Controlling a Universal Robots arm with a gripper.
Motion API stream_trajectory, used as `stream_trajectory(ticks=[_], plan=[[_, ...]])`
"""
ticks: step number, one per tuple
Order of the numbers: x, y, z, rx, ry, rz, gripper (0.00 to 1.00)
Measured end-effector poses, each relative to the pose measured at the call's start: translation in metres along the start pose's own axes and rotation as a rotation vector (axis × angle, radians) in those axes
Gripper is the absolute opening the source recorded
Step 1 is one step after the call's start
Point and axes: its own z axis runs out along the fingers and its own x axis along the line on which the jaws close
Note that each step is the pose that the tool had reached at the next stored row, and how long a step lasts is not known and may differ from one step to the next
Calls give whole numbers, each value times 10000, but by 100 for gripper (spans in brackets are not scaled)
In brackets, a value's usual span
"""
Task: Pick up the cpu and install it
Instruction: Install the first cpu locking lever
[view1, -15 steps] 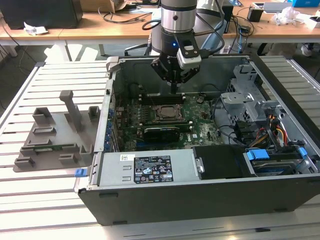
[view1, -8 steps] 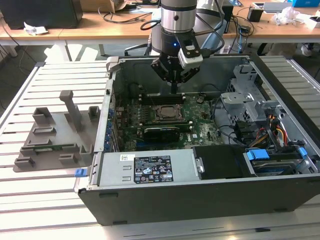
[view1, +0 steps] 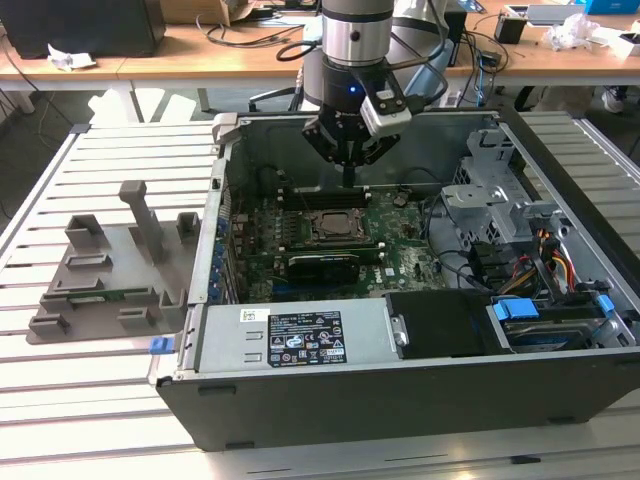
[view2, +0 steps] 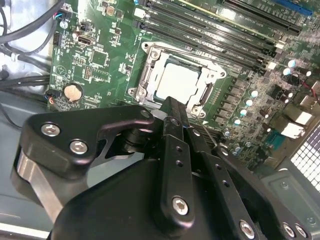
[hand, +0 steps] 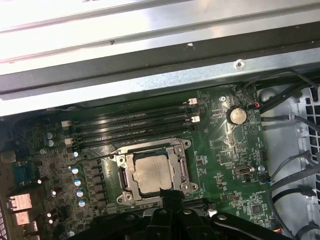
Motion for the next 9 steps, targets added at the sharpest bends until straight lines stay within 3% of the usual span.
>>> stream_trajectory(ticks=[9], plan=[[0, 0, 0, -19, -30, -760, 11]])
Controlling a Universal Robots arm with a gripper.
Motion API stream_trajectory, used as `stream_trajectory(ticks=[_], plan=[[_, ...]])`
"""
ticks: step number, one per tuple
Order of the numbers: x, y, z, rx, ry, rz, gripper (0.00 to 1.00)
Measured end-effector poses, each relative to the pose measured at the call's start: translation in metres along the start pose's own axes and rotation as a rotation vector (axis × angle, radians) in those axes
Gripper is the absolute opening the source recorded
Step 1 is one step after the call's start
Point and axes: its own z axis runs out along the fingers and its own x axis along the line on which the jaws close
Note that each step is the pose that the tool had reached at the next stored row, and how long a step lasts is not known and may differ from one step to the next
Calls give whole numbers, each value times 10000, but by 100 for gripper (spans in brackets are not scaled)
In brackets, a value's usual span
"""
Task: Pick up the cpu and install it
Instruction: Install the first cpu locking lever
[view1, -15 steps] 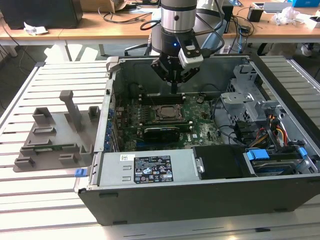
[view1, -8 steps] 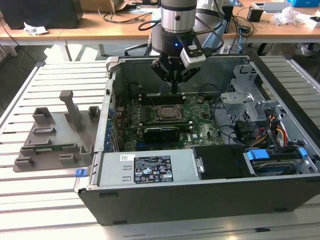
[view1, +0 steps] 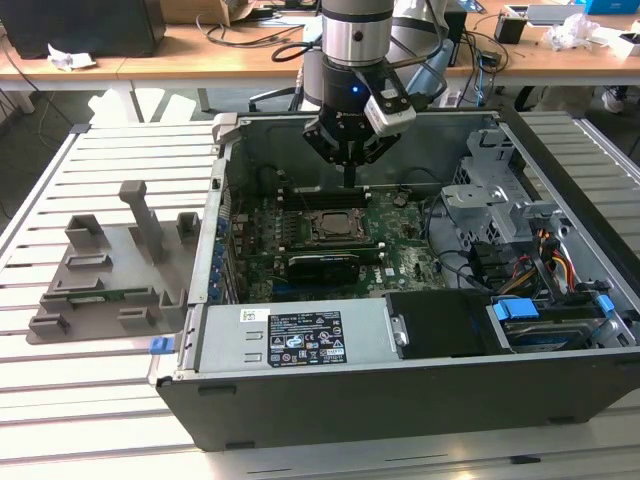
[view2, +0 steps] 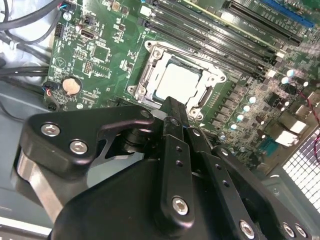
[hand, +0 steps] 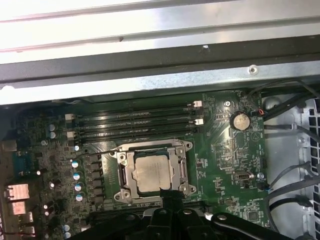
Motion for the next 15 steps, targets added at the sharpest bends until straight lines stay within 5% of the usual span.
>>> stream_trajectory(ticks=[6, 8, 9, 15], plan=[[-1, 0, 0, -9, -9, -335, 11], [-7, 0, 2, 12, 213, -344, 11], [-10, 0, 1, 16, 253, -346, 11], [-10, 1, 3, 12, 248, -482, 11]])
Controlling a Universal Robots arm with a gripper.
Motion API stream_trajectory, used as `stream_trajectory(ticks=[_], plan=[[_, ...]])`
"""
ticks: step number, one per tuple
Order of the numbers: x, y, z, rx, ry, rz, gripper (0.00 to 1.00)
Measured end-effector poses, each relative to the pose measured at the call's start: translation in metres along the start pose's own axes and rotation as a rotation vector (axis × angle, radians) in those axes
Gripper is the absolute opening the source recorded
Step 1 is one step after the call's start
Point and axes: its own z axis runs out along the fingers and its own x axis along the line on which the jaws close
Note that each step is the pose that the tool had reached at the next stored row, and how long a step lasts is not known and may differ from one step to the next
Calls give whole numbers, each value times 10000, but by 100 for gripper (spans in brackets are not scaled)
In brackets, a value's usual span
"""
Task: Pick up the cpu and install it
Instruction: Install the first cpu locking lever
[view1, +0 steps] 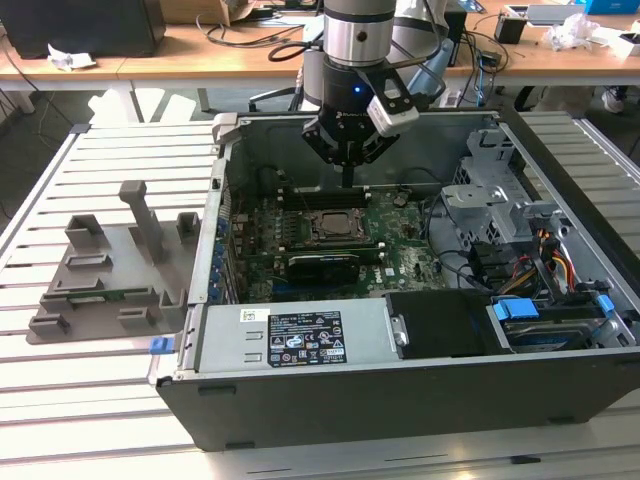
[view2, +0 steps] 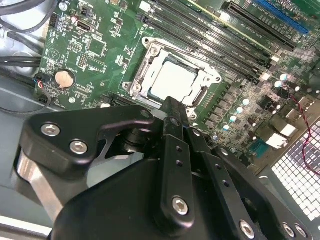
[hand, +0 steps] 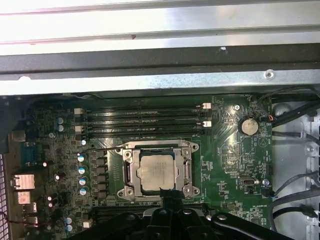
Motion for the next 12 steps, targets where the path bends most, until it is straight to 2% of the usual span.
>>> stream_trajectory(ticks=[12], plan=[[37, -2, 0, 0, 0, -5, 11]])
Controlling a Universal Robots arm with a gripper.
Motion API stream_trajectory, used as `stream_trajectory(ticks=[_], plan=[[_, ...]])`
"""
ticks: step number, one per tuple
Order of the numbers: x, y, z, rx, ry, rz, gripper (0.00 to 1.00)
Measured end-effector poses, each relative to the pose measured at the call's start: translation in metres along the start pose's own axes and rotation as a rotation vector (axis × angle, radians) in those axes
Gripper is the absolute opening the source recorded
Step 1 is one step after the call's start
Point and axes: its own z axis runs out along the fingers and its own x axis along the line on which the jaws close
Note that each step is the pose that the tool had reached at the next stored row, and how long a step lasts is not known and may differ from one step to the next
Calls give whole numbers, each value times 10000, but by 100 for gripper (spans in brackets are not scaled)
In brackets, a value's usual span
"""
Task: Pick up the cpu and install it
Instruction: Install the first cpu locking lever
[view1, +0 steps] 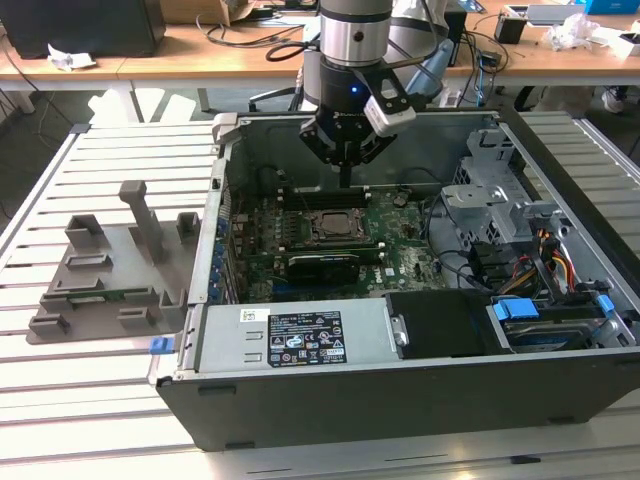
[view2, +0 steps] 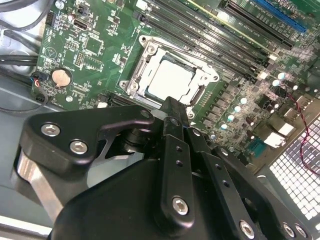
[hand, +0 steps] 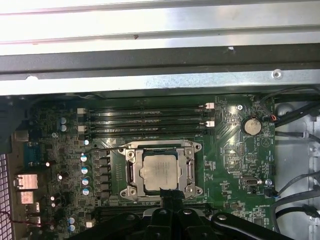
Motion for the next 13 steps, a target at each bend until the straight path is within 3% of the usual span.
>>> stream_trajectory(ticks=[13], plan=[[39, -2, 1, 1, 0, 1, 11]])
